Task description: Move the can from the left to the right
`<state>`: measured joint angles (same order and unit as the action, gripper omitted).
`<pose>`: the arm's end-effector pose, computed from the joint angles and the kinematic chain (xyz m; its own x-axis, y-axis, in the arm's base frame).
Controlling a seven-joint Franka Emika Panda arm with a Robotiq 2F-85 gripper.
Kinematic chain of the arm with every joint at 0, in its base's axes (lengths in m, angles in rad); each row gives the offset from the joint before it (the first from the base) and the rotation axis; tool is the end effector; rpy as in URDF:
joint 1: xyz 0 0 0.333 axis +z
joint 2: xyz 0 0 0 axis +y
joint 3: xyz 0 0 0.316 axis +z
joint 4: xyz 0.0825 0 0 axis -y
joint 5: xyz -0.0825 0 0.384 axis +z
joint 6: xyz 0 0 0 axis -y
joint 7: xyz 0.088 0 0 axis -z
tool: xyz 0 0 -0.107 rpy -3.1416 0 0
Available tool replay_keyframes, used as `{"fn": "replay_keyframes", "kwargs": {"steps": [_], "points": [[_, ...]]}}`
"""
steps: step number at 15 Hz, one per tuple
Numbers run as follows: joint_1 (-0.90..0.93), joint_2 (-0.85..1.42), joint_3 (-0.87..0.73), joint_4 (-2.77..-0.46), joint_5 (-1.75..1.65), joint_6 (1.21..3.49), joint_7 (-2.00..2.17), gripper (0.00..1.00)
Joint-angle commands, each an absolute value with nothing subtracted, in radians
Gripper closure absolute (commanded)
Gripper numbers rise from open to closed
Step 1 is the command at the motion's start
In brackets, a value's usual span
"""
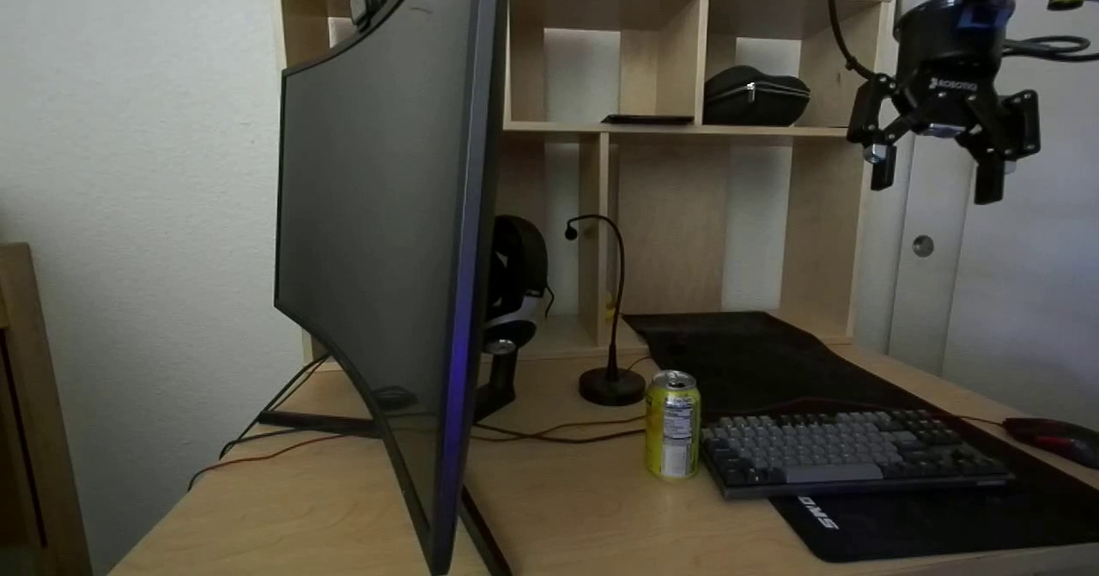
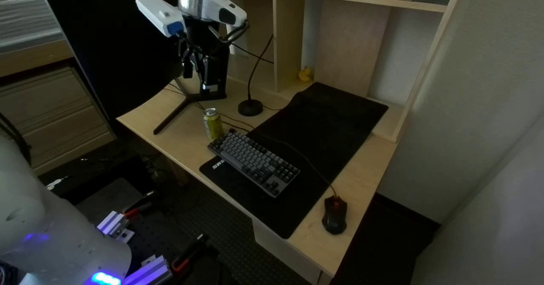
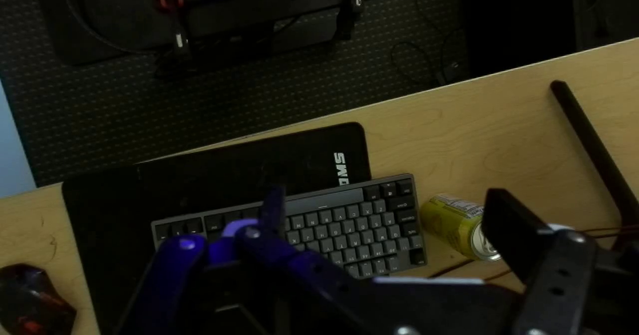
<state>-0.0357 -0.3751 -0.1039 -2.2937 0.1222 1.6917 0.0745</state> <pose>0.4095 -0.0484 0.4801 0.9489 -0.2066 -0.2387 -0.2431 -0.9606 -0.1348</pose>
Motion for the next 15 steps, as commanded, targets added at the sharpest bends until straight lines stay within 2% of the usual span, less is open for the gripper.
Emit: {"fn": "replay_keyframes", "kwargs": {"steps": [1,10,15], "points": [[-0.05,-0.37,-0.092,-2.285,0.13,1.664,0.063,0.0],[-0.035,-0.386,-0.103,-2.326,0.129,1.895,-0.156,0.0],[-0.037,-0.375,-0.099,-2.304,0.125,1.87,-0.133,0.0]]}}
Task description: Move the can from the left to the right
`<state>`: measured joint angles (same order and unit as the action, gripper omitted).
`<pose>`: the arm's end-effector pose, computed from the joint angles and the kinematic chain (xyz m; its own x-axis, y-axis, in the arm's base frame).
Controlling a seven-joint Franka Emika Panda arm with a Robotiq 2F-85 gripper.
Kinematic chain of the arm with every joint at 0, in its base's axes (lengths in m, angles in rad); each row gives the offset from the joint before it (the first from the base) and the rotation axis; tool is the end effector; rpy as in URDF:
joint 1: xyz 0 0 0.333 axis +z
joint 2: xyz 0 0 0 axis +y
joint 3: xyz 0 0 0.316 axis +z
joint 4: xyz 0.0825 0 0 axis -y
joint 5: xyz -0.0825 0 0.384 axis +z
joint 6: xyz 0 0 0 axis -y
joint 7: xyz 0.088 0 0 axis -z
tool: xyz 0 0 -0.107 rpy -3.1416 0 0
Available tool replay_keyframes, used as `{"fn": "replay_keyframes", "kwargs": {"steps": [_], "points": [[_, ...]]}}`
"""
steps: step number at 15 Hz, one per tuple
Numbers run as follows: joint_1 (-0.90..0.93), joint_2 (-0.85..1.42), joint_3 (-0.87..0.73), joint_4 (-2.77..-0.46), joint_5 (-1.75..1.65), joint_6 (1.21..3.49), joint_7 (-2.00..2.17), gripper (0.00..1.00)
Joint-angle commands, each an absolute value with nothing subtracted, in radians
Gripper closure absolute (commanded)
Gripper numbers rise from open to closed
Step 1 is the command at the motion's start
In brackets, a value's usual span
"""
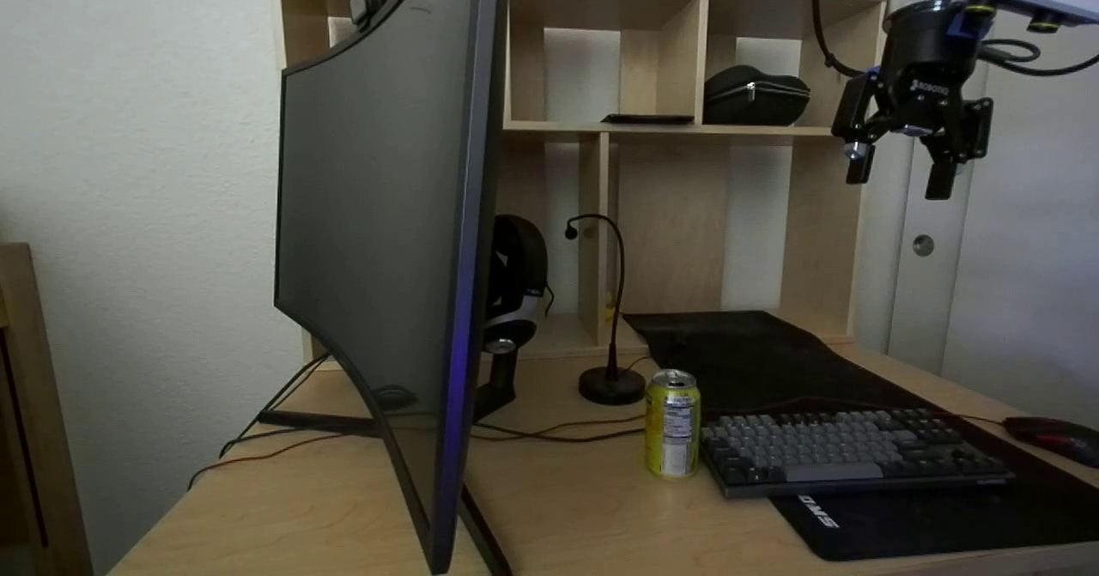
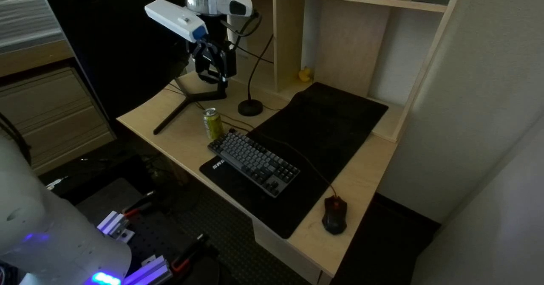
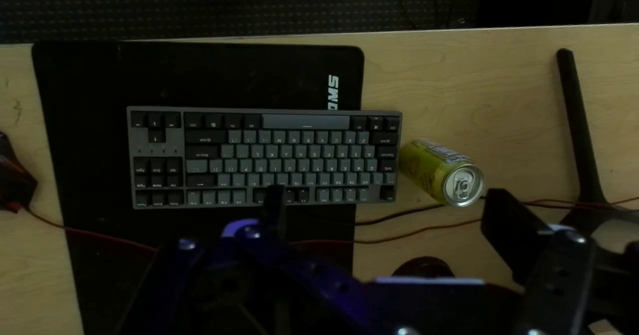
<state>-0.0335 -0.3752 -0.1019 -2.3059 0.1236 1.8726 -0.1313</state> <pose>0.4284 -0.0516 0.4873 0.9985 -0.0328 -0.0428 -0.0393 -0.9865 -0.1592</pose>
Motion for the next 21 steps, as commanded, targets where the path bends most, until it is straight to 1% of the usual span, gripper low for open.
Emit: {"fn": "replay_keyframes", "kwargs": {"steps": [1,6,7,21], "points": [[-0.031,-0.372,-0.106,-2.299,0.138,1.853,-0.157,0.0],[-0.02,-0.359,-0.116,-2.282,0.059,1.826,-0.365,0.0],[-0.027,-0.375,-0.107,-2.301,0.092,1.847,-0.29,0.0],[-0.024,-0.375,-0.109,-2.301,0.068,1.846,-0.343,0.0]]}}
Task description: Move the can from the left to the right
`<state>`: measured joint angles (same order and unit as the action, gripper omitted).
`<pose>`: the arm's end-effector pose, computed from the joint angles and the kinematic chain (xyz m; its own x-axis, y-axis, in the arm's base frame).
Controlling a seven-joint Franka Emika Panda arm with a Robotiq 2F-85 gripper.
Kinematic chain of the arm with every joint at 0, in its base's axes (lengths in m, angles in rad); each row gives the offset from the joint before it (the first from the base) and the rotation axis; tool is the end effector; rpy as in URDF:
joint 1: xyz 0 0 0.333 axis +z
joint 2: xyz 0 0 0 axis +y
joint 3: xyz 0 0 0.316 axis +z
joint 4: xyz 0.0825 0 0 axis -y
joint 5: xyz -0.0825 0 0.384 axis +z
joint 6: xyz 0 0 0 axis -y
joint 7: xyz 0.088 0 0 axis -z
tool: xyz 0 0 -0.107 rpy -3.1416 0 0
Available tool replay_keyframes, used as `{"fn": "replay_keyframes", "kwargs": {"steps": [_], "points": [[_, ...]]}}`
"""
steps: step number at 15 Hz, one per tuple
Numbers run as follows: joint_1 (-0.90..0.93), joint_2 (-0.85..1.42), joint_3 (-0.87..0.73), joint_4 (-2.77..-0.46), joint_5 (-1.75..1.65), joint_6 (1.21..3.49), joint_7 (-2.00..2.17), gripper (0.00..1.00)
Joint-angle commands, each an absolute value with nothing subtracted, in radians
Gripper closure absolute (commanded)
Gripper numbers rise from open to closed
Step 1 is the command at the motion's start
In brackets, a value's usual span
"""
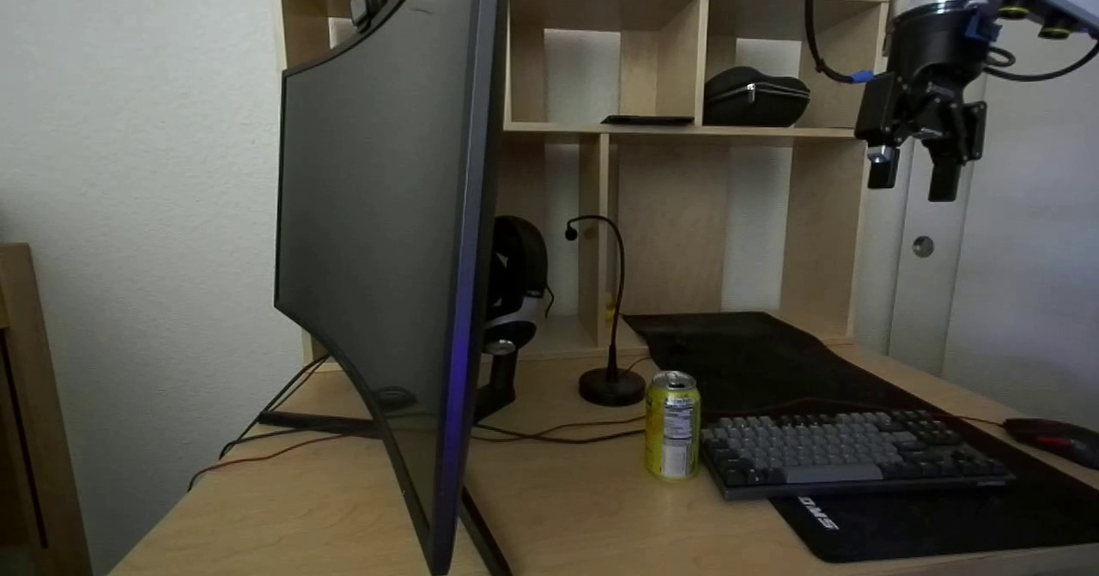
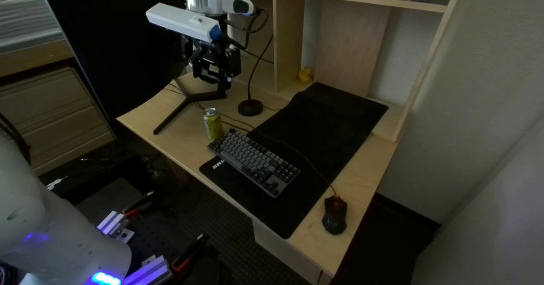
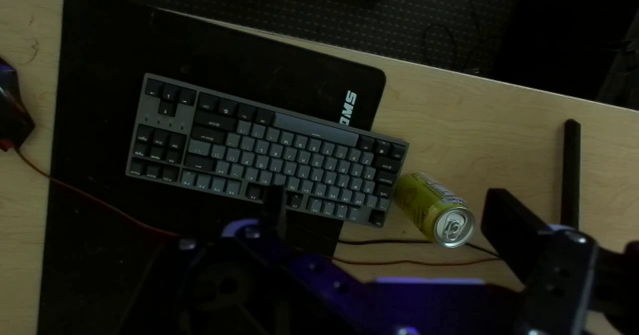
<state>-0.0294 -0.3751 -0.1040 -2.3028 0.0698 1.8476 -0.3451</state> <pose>0.4257 -0.0543 0.4862 0.9789 0.1998 -0.0433 0.1931 -0.9732 -0.1252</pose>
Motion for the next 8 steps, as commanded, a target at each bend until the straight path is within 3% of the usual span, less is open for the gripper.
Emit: {"fn": "replay_keyframes", "kwargs": {"steps": [1,8], "points": [[-0.024,-0.375,-0.109,-2.301,0.068,1.846,-0.343,0.0],[0.099,-0.468,-0.016,-2.414,0.152,2.076,-0.342,0.0]]}}
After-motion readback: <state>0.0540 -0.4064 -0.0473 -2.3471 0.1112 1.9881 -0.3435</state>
